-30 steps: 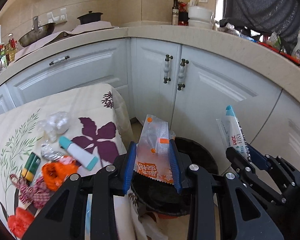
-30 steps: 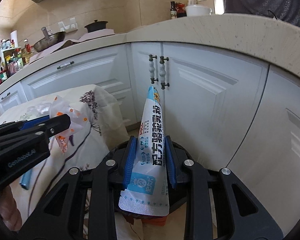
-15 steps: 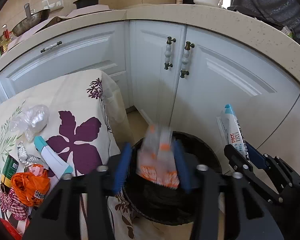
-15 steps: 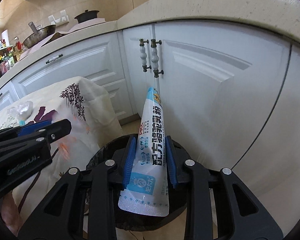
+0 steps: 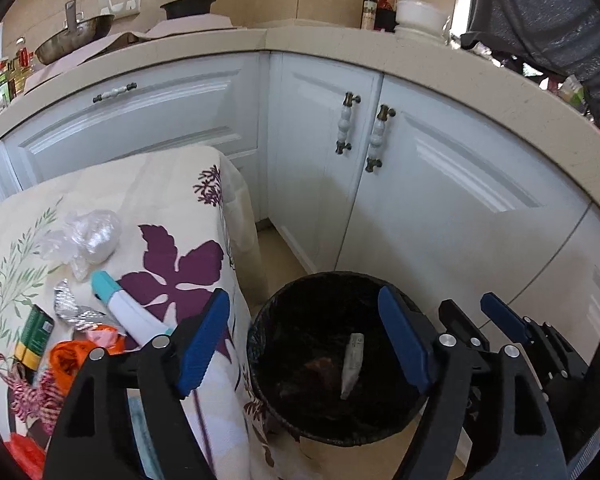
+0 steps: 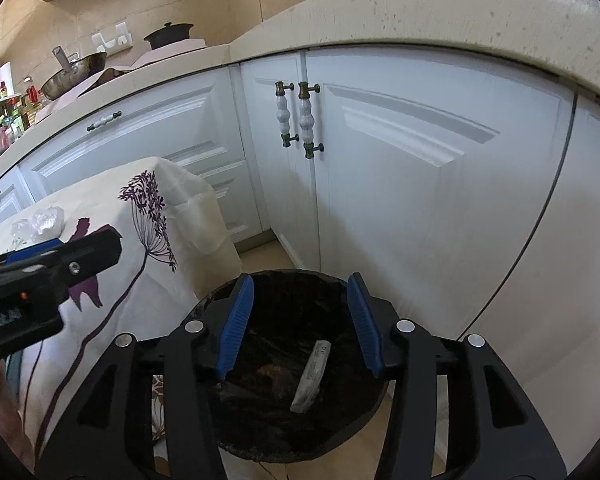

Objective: Collect trash
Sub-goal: 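Carry both items over the black bin and open both grippers, then move both grippers back toward the table items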

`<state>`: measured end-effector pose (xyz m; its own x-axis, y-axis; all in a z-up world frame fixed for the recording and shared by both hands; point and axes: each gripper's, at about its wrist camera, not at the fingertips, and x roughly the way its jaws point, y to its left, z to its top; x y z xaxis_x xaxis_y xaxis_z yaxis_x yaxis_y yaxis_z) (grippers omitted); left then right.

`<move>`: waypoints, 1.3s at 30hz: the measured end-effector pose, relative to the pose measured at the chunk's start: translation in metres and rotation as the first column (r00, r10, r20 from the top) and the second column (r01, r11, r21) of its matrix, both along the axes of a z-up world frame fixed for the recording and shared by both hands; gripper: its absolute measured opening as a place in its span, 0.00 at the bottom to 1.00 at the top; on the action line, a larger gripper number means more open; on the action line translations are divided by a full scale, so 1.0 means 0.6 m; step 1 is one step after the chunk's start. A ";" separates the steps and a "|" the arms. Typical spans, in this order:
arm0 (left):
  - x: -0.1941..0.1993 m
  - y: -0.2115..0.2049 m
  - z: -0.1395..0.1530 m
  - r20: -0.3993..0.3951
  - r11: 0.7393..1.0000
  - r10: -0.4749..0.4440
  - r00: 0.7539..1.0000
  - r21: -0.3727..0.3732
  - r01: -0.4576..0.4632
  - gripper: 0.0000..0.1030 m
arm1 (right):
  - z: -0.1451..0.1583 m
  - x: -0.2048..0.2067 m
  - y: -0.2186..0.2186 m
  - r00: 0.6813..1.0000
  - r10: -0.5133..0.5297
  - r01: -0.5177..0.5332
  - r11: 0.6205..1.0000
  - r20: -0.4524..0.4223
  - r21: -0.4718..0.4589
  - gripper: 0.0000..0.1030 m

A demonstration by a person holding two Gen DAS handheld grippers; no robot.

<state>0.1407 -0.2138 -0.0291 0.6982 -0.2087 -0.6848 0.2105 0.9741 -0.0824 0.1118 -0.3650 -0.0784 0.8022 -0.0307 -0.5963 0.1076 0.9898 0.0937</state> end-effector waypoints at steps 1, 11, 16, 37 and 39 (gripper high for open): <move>-0.006 0.003 0.004 0.006 1.000 -0.004 1.000 0.000 0.004 0.73 | 0.004 -0.005 0.002 1.000 -0.002 0.002 1.000 0.004 0.002 0.47; -0.082 0.080 0.042 0.086 0.999 -0.027 0.996 0.020 0.025 0.75 | 0.044 -0.063 0.061 0.998 0.042 -0.043 0.999 0.045 0.011 0.47; -0.116 0.133 0.053 0.125 0.999 -0.013 0.992 0.040 0.008 0.76 | 0.056 -0.086 0.110 0.994 0.089 -0.091 0.996 0.059 0.021 0.47; -0.218 0.320 0.007 0.122 0.997 0.067 0.990 0.034 -0.072 0.76 | 0.054 -0.169 0.289 0.965 0.263 -0.263 0.964 0.019 -0.030 0.47; -0.219 0.325 -0.001 0.107 0.997 0.066 0.992 0.026 -0.069 0.76 | 0.051 -0.172 0.293 0.964 0.265 -0.265 0.964 0.014 -0.033 0.47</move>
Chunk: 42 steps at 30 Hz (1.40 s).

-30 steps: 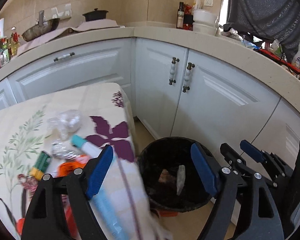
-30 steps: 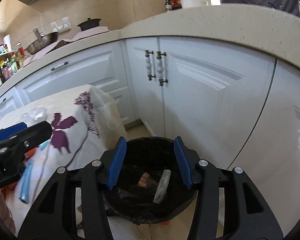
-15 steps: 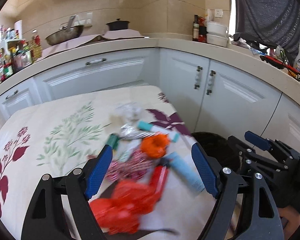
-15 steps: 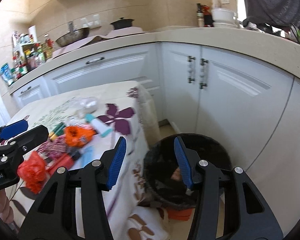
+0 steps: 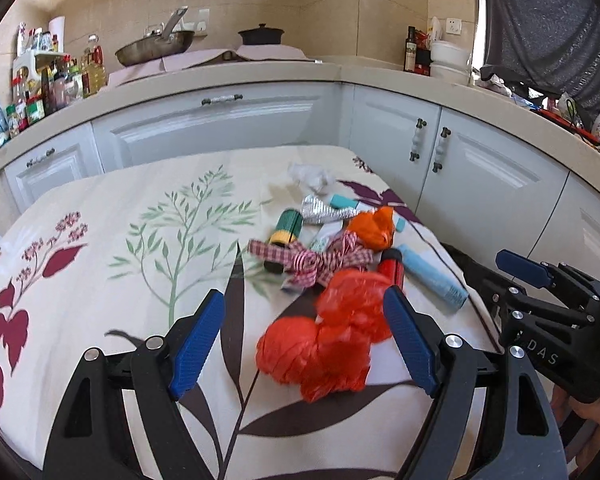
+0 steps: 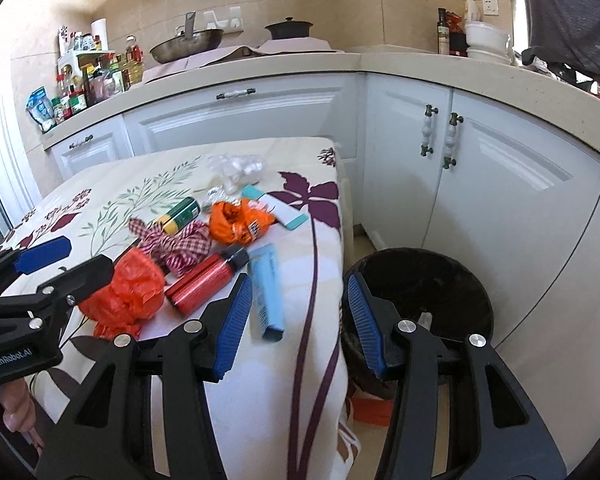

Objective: Collect trash
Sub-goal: 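Move both grippers back toward the table items, then grasp the red plastic bags with the left gripper while the right grasps the blue tube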

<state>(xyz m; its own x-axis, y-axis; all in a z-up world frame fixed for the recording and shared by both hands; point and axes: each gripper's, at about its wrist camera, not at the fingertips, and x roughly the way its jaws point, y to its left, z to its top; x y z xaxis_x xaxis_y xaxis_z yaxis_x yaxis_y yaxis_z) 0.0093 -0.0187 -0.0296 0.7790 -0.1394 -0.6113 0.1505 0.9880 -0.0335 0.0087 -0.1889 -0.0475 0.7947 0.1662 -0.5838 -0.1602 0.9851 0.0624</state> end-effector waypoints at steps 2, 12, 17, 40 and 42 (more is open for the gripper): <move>-0.001 0.002 -0.006 -0.008 1.000 -0.006 1.000 -0.004 0.006 0.76 | -0.003 -0.003 0.003 1.000 0.002 -0.002 1.000 -0.006 -0.002 0.47; 0.002 -0.005 -0.035 -0.038 1.000 -0.029 0.999 0.008 0.030 0.79 | -0.014 -0.003 0.003 1.000 0.009 -0.009 1.000 -0.019 0.014 0.47; 0.006 -0.009 -0.045 -0.045 0.999 -0.030 0.999 0.014 0.031 0.79 | -0.015 -0.003 0.003 1.000 0.008 -0.008 1.000 -0.018 0.018 0.47; -0.006 0.036 -0.018 -0.009 0.999 0.000 1.000 -0.038 -0.001 0.56 | -0.025 0.014 0.022 0.998 0.046 -0.046 0.999 -0.053 -0.002 0.43; -0.004 0.045 -0.017 -0.008 0.999 0.018 1.000 -0.039 -0.019 0.56 | -0.028 0.018 0.026 0.996 0.054 -0.055 0.998 -0.065 -0.010 0.37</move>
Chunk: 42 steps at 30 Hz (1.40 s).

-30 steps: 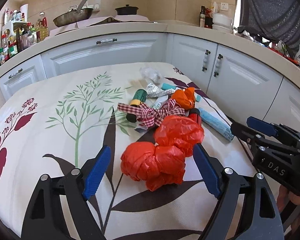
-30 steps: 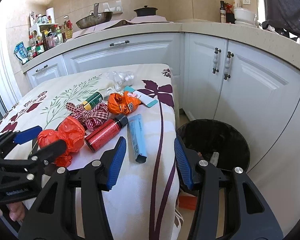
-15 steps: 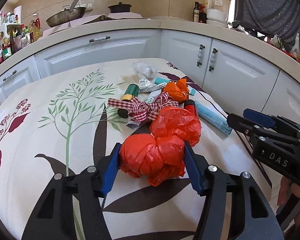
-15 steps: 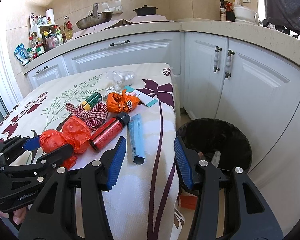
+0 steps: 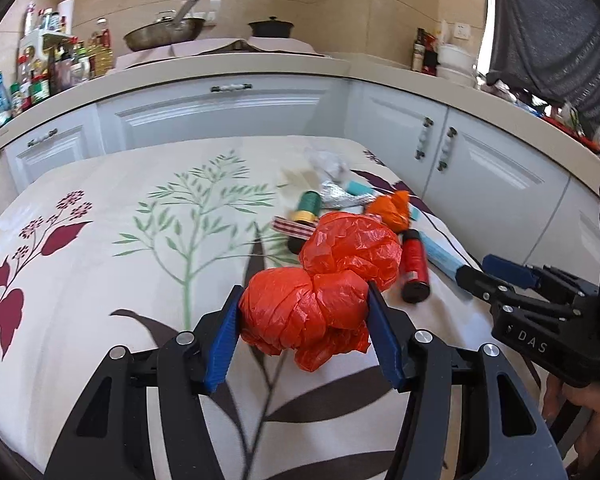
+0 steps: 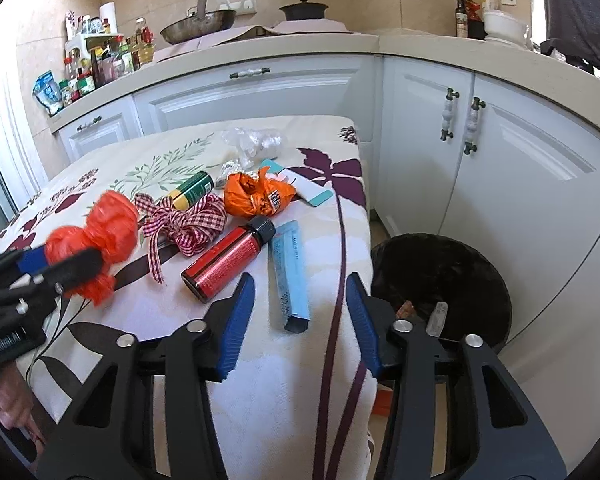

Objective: Collect trash
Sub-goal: 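Grasp the red plastic bags with the left gripper while the right grasps the blue tube, then carry both items over the black bin and open both grippers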

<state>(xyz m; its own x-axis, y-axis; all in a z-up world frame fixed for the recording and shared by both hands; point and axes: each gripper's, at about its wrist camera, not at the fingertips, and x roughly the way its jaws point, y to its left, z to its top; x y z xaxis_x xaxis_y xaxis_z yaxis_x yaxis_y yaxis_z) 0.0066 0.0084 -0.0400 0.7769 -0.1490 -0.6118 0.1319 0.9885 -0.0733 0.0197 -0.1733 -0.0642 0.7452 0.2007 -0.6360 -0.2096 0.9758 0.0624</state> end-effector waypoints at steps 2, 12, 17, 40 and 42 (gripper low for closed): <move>0.002 0.007 -0.001 -0.003 1.000 0.014 1.000 -0.005 -0.014 0.56 | -0.003 0.004 0.002 1.000 0.003 -0.003 1.000 -0.007 -0.007 0.34; 0.005 0.019 -0.004 -0.013 0.999 0.045 0.999 -0.015 -0.046 0.56 | -0.011 0.010 0.007 0.999 0.021 -0.022 0.999 -0.029 -0.029 0.11; 0.005 0.010 0.006 0.001 0.999 0.038 0.999 -0.023 -0.038 0.56 | -0.001 0.003 0.000 1.000 0.014 -0.014 1.000 -0.005 -0.028 0.10; 0.081 -0.196 0.048 0.028 0.996 -0.089 0.996 -0.007 0.089 0.56 | 0.033 0.025 -0.194 0.976 -0.200 0.198 0.980 0.091 0.021 0.10; 0.091 -0.222 0.050 0.028 0.995 -0.098 0.995 -0.004 0.098 0.56 | 0.032 0.030 -0.211 0.972 -0.216 0.214 0.976 0.093 0.025 0.10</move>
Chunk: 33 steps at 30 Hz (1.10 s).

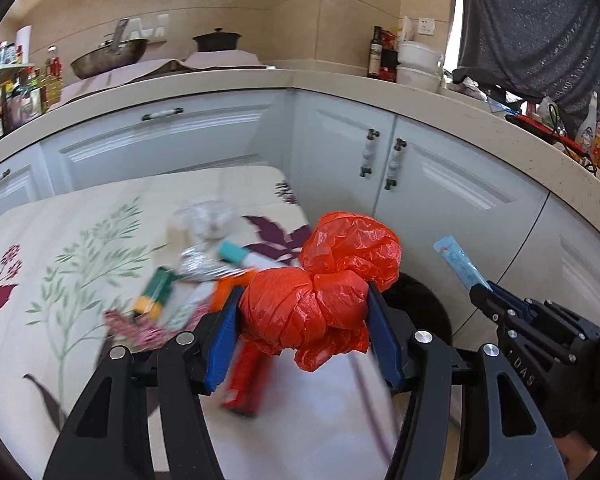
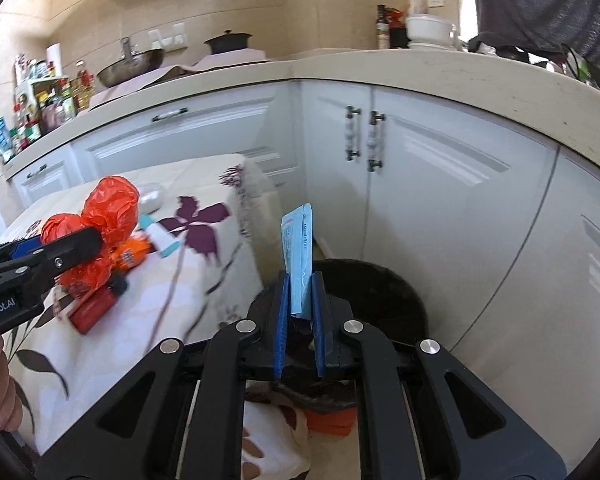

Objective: Collect trash
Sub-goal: 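Carry both items over the black bin and open both grippers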

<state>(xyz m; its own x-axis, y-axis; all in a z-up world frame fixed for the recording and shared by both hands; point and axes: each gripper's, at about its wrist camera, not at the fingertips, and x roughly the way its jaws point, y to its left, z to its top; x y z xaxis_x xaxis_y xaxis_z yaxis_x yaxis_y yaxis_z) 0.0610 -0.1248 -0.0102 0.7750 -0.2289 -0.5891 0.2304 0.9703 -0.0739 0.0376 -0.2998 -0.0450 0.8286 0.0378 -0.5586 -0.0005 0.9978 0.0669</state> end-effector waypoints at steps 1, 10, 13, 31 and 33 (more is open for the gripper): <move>0.005 -0.013 0.001 0.002 1.000 -0.003 1.000 0.004 0.003 0.56 | 0.000 0.003 -0.009 1.000 -0.008 0.008 1.000 0.002 0.002 0.10; 0.050 -0.095 -0.008 -0.027 0.999 -0.022 0.999 0.027 0.023 0.56 | -0.006 0.034 -0.073 0.998 -0.065 0.065 0.998 0.007 0.022 0.10; 0.068 -0.117 -0.013 -0.043 0.999 -0.022 0.999 0.033 0.023 0.56 | -0.011 0.046 -0.083 0.997 -0.072 0.072 0.997 -0.001 0.027 0.10; 0.155 -0.189 -0.072 -0.143 0.997 0.019 0.990 0.074 -0.008 0.67 | -0.065 0.120 -0.120 0.993 -0.108 0.111 0.992 -0.054 0.062 0.21; 0.157 -0.188 -0.073 -0.142 0.997 0.022 0.990 0.072 -0.012 0.69 | -0.068 0.124 -0.121 0.992 -0.111 0.115 0.991 -0.060 0.064 0.22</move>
